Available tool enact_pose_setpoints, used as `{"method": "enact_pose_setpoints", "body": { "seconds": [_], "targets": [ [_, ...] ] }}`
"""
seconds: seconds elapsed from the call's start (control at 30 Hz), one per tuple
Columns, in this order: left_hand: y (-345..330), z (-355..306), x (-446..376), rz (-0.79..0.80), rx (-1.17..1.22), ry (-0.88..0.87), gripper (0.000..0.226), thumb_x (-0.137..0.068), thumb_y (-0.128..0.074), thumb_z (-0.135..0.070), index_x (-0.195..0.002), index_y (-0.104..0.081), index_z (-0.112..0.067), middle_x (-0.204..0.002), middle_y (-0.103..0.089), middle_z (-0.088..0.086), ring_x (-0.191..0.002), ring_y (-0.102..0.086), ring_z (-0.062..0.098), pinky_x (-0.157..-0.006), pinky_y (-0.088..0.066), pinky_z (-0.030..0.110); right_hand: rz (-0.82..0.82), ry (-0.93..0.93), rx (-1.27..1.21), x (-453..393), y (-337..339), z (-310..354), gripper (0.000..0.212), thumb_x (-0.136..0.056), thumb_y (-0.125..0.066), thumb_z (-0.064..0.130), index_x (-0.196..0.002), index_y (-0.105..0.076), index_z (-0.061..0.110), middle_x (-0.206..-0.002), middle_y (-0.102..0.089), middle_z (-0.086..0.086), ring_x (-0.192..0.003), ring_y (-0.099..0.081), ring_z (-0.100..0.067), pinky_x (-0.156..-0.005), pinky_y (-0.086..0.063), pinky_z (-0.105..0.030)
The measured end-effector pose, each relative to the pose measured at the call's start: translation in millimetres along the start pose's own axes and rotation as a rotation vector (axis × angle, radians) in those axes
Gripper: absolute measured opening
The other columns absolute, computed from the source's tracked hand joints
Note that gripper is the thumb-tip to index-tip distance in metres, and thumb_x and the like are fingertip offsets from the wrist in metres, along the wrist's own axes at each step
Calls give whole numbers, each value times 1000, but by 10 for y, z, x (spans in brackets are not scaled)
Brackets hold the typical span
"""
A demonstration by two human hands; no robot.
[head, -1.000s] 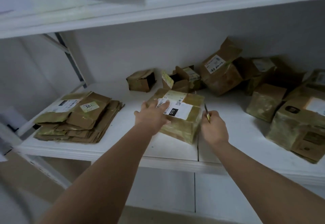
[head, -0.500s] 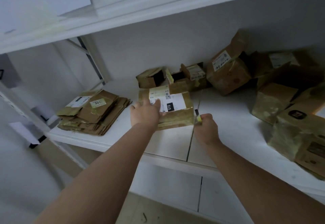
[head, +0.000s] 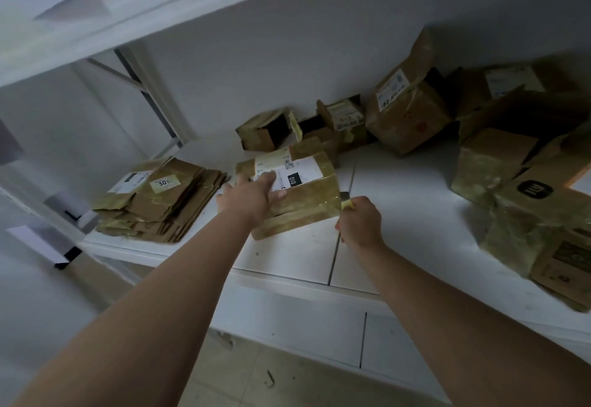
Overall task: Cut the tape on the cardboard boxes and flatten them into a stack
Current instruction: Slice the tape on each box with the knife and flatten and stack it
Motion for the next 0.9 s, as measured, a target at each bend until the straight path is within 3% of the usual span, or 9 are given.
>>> {"method": "enact_pose_setpoints", "body": {
  "seconds": [0.13,0.27,0.37,0.47,0.63,0.83,0.9],
  "targets": [
    [76,94,23,36,-130,-88,73,-81,-50,-71,-145,-32,-41,-134,-42,12,-121,-47,33,-97,-45,44,-4,-28,-31,-135,-56,81,22,-88,-42,-1,-103,-58,-2,-94,-65,-19,-60,-57,-20,-45,-42,-23],
    [124,177,21,100,-113,-126,78,-78,-53,-73,-146,-31,-42,-132,-42,11,-122,-46,27,-99,-44,43,-15,-54,-74,-157,-171,103,20,-93,-41,0,-104,-58,-1,-95,-64,-15,-54,-55,-12,-38,-39,-18],
    [115,173,15,42,-133,-131,74,-82,-44,-74,-147,-30,-42,-128,-40,13,-114,-52,30,-95,-46,41,-76,-14,-70,-86,-219,118,19,-92,-41,2,-98,-59,-1,-91,-65,-16,-68,-63,-24,-57,-56,-35],
    [94,176,22,12,-141,-140,73,-83,-40,-74,-147,-30,-41,-128,-39,13,-111,-54,30,-94,-47,39,-113,31,-70,5,-297,96,19,-93,-38,5,-91,-56,2,-81,-58,-9,-81,-64,-37,-70,-56,-50],
    [109,113,81,-5,-153,-217,72,-87,-39,-70,-149,-31,-34,-147,-36,5,-128,-45,23,-97,-41,36,-106,15,-106,3,-339,106,16,-89,-41,3,-86,-57,4,-82,-61,-12,-80,-64,-37,-69,-57,-48],
    [144,39,169,22,-221,-235,71,-86,-36,-73,-148,-30,-39,-138,-41,6,-120,-47,27,-82,-38,32,-100,-64,-75,-276,-322,143,23,-85,-42,3,-95,-63,1,-91,-67,-18,-82,-66,-34,-69,-58,-44],
    [134,39,188,19,-252,-224,70,-87,-30,-73,-149,-28,-39,-138,-40,8,-123,-38,30,-87,-35,36,-102,-68,-64,-329,-317,159,23,-89,-43,4,-99,-64,0,-94,-66,-17,-82,-65,-33,-67,-57,-39]
  ]
}}
Point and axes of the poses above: each hand's wrist, its own x-axis away from the middle knuckle, its own y-axis out of the back of the hand, z = x × y, the point moved 6 cm from there along -x, towards the middle knuckle
